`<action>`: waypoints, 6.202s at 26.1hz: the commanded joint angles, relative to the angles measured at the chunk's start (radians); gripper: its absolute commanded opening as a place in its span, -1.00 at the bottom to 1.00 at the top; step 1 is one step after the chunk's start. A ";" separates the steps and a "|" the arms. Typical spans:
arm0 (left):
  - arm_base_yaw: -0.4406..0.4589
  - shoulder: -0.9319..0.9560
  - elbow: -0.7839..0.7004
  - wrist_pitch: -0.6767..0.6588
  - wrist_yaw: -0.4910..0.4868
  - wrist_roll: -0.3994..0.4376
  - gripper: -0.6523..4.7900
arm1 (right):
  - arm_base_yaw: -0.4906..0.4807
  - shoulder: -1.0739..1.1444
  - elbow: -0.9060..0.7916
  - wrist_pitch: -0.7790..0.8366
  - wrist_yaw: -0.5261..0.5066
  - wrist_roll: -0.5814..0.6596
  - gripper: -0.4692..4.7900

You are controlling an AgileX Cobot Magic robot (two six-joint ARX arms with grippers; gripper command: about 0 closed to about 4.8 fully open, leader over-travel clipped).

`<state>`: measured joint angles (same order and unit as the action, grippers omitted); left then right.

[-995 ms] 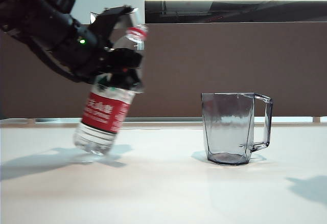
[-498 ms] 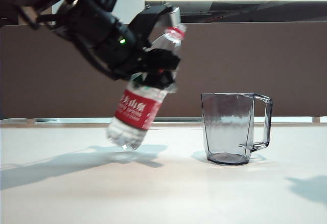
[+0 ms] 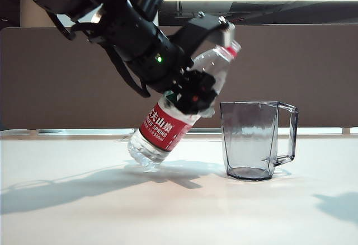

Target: Pick up the mineral water bottle with the left hand on the table and pour water into the mug until it's half full.

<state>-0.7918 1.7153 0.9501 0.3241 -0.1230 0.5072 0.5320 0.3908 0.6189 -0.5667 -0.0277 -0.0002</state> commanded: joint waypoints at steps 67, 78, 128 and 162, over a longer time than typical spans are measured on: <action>-0.057 0.026 0.118 -0.053 -0.266 0.636 0.02 | 0.000 -0.001 0.009 0.017 -0.002 -0.003 -0.83; -0.056 0.032 0.118 -0.047 -0.266 0.698 0.02 | 0.000 -0.001 0.009 0.017 -0.002 -0.003 -0.83; -0.050 0.033 0.120 0.014 -0.281 0.806 0.02 | 0.000 -0.001 0.009 0.017 -0.002 -0.003 -0.83; -0.038 0.033 0.120 0.013 -0.284 0.832 0.02 | 0.000 -0.001 0.009 0.017 -0.019 -0.003 -0.83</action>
<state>-0.8284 1.7561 1.0599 0.2920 -0.3969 1.3319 0.5316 0.3908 0.6189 -0.5667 -0.0425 -0.0002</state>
